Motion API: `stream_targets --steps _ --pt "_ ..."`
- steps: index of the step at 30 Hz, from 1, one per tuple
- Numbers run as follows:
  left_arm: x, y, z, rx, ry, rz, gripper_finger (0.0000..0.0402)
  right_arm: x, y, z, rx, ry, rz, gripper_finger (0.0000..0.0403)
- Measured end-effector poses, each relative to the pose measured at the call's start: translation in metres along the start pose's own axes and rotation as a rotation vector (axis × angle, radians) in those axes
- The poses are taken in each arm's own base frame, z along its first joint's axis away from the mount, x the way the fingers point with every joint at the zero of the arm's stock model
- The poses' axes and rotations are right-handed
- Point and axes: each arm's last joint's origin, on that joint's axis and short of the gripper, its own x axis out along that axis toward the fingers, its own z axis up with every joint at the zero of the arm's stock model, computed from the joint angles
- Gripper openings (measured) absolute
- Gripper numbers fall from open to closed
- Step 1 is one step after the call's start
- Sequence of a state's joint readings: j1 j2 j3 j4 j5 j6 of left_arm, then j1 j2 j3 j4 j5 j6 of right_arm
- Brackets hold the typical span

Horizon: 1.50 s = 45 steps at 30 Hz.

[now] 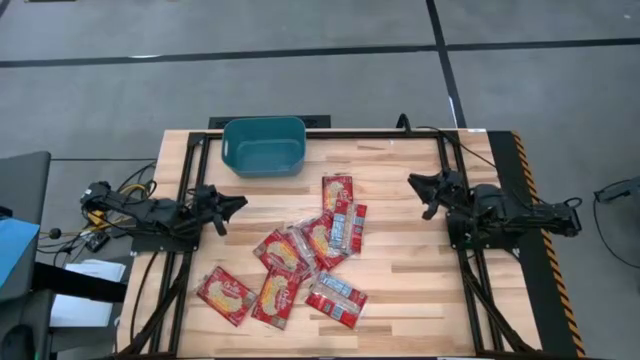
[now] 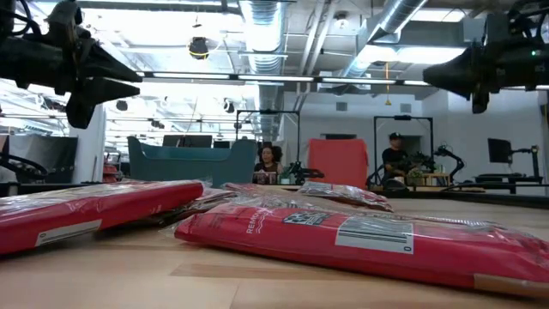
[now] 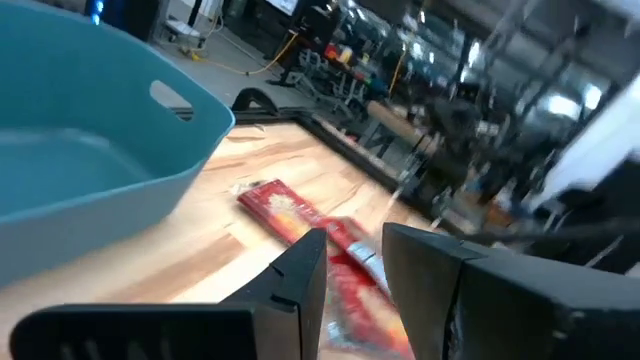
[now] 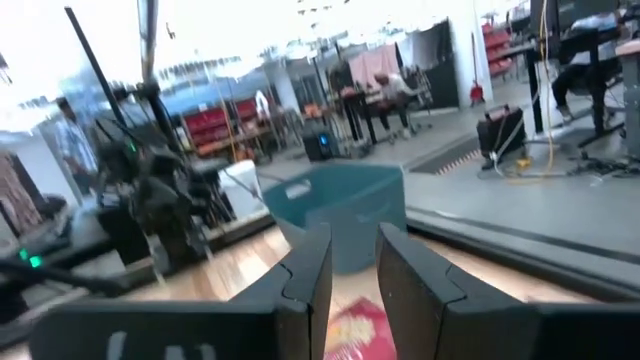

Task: Sort popcorn bags into baskets
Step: Put the red popcorn bag into the blue bin

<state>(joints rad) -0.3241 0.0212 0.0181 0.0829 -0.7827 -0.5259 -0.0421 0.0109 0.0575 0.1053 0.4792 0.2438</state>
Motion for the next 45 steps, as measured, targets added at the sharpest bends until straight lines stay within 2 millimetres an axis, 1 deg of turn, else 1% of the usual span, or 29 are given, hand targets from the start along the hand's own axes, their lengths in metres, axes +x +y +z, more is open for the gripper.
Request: stream_targets --steps 2,4,6,11,16,18,22,25,28,31,33,35,38,40,45 --pt "0.0 0.001 0.004 -0.031 -0.072 0.068 0.009 0.0 0.001 0.004 0.027 -0.034 0.008 0.0108" --pt "-0.001 0.003 0.009 -0.037 -0.15 0.175 0.009 0.0 0.002 0.007 0.074 -0.059 0.016 0.0108" --pt "-0.001 0.005 0.009 -0.048 -0.18 0.236 0.009 0.0 0.002 0.007 0.117 -0.059 0.017 0.0108" --pt "-0.002 0.006 0.009 -0.259 -0.226 0.245 0.009 0.0 0.001 0.006 0.133 -0.05 0.004 0.0108" --pt "-0.002 0.006 0.01 -0.293 -0.237 0.251 0.009 0.0 0.001 0.006 0.132 -0.051 -0.003 0.0108" --pt "-0.001 0.004 0.011 -0.298 -0.212 0.194 0.0092 0.0 0.001 0.006 0.131 -0.049 -0.002 0.0108" --pt "0.0 -0.007 0.021 -0.284 -0.108 -0.023 0.0104 0.0 0.001 0.005 0.122 -0.047 -0.003 0.0108" --pt "-0.002 -0.016 0.033 -0.228 -0.031 -0.173 0.0126 0.0 0.001 0.005 0.108 -0.04 -0.006 0.0108" --pt "-0.004 -0.026 0.047 -0.198 0.039 -0.251 0.0158 0.0 0.0 0.003 0.1 -0.026 -0.011 0.0108" --pt "-0.004 -0.036 0.058 -0.105 0.195 -0.266 0.0191 0.0 0.0 0.001 0.088 -0.002 -0.016 0.0108" --pt "-0.003 -0.041 0.06 -0.027 0.363 -0.229 0.0209 0.0 -0.001 -0.001 0.085 0.019 -0.02 0.0108" --pt "-0.001 -0.044 0.057 0.065 0.572 -0.164 0.0221 0.0 -0.001 -0.003 0.077 0.035 -0.025 0.0108" --pt "0.005 -0.046 0.043 0.194 0.88 -0.048 0.0227 0.0 -0.001 -0.004 0.069 0.048 -0.03 0.0108" --pt "0.01 -0.047 0.029 0.269 1.041 -0.002 0.0228 0.0 -0.002 -0.005 0.066 0.055 -0.031 0.0108" --pt "0.025 -0.053 -0.009 0.424 1.329 -0.039 0.0228 0.0 -0.002 -0.007 0.058 0.075 -0.037 0.0108"
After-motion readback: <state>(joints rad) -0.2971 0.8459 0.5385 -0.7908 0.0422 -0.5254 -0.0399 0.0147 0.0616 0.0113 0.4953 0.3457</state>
